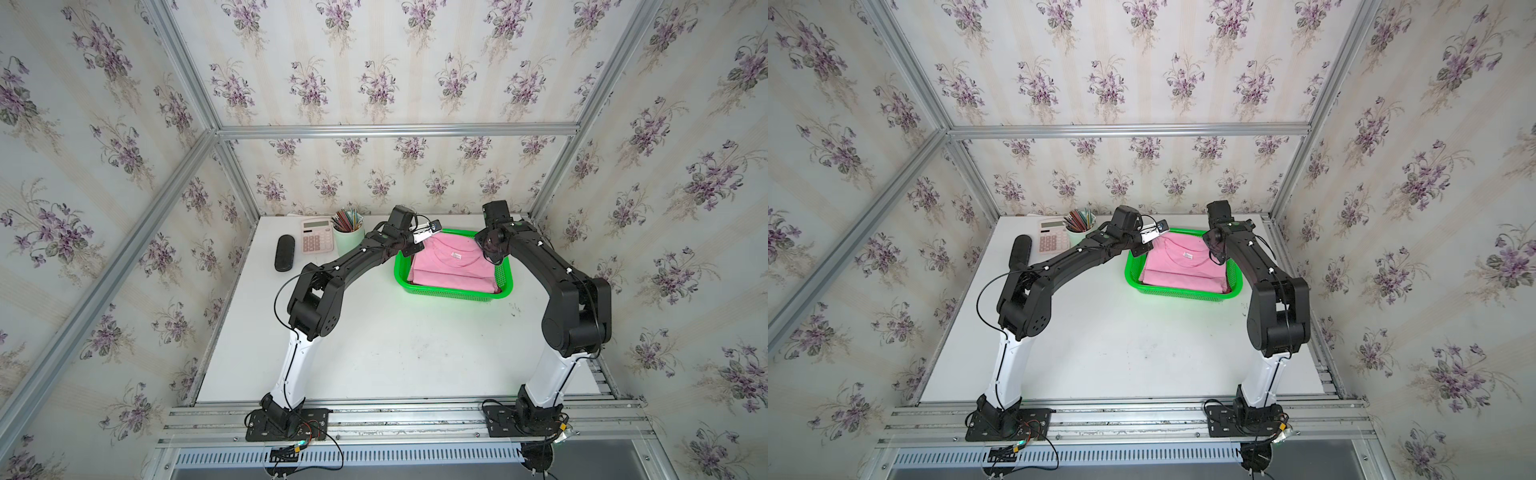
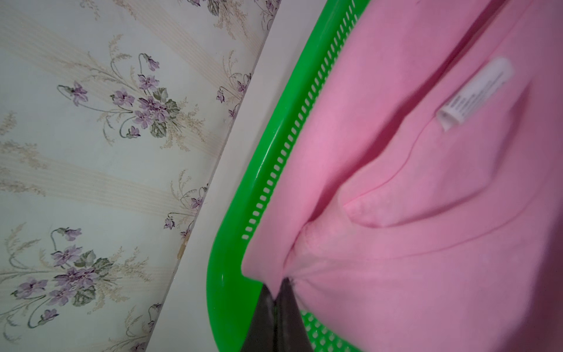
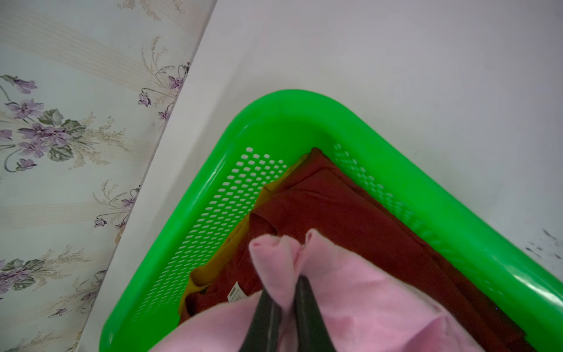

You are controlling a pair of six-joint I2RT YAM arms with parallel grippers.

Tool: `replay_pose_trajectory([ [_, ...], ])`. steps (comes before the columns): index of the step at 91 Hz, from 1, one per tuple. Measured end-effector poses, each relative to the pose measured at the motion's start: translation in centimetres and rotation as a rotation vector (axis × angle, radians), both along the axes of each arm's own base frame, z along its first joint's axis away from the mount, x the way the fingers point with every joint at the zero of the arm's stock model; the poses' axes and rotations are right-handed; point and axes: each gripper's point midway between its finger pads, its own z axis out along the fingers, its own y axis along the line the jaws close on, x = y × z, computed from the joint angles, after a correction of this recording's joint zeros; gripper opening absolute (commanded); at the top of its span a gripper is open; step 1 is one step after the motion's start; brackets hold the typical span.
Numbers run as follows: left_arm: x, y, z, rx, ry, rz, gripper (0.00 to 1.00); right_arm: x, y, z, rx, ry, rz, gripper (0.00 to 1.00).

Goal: Put the folded t-shirts into the basket
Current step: Place the T-shirt in the bin.

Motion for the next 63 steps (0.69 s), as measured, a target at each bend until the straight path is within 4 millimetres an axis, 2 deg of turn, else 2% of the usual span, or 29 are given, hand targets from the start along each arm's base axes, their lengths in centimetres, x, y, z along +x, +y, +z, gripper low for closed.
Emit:
replay_pose_trajectory([
  [7, 0.3, 0.1, -0.8, 0.011, 0.005, 0.010, 0.00, 0.4, 0.1, -0.5, 0.001, 0.003, 0.013, 0.00],
  [9, 0.3, 0.2, -1.1, 0.014, 0.008, 0.012, 0.01, 0.6, 0.1, -0.7, 0.002, 0.003, 0.018, 0.04],
  [16, 0.7, 0.2, -1.8, 0.016, 0.013, 0.020, 0.25, 0.9, 0.2, -1.1, 0.008, 0.003, 0.022, 0.22],
  [20, 0.9, 0.2, -2.1, 0.015, 0.018, 0.030, 0.40, 1.1, 0.2, -1.4, 0.012, 0.006, 0.027, 0.38],
  [25, 1.1, 0.4, -2.2, 0.001, 0.022, 0.058, 0.53, 1.3, 0.1, -1.6, 0.019, 0.007, 0.039, 0.63],
  [27, 1.2, 0.4, -2.1, -0.008, 0.020, 0.067, 0.63, 1.4, 0.0, -1.6, 0.018, 0.005, 0.044, 0.71],
  [31, 1.3, 0.5, -1.4, -0.036, 0.015, 0.087, 0.78, 1.7, -0.2, -1.2, 0.019, -0.004, 0.052, 0.82],
  [34, 1.2, 0.7, -0.9, -0.050, 0.013, 0.100, 0.81, 1.9, -0.3, -0.6, 0.018, -0.016, 0.058, 0.87],
  [39, 1.1, 1.0, 0.7, -0.081, 0.003, 0.126, 0.82, 2.3, -0.6, 0.8, 0.017, -0.047, 0.065, 0.91],
  [46, 0.7, 1.3, 4.7, -0.152, -0.047, 0.147, 0.82, 2.3, -0.7, 3.2, 0.010, -0.097, 0.083, 0.92],
  [56, -1.1, 1.7, 10.7, -0.271, -0.111, 0.162, 0.83, 1.2, -0.8, 6.0, -0.011, -0.146, 0.132, 0.83],
  [63, -2.4, 2.1, 12.7, -0.328, -0.113, 0.171, 0.81, -0.1, 0.2, 6.1, 0.006, -0.139, 0.216, 0.76],
])
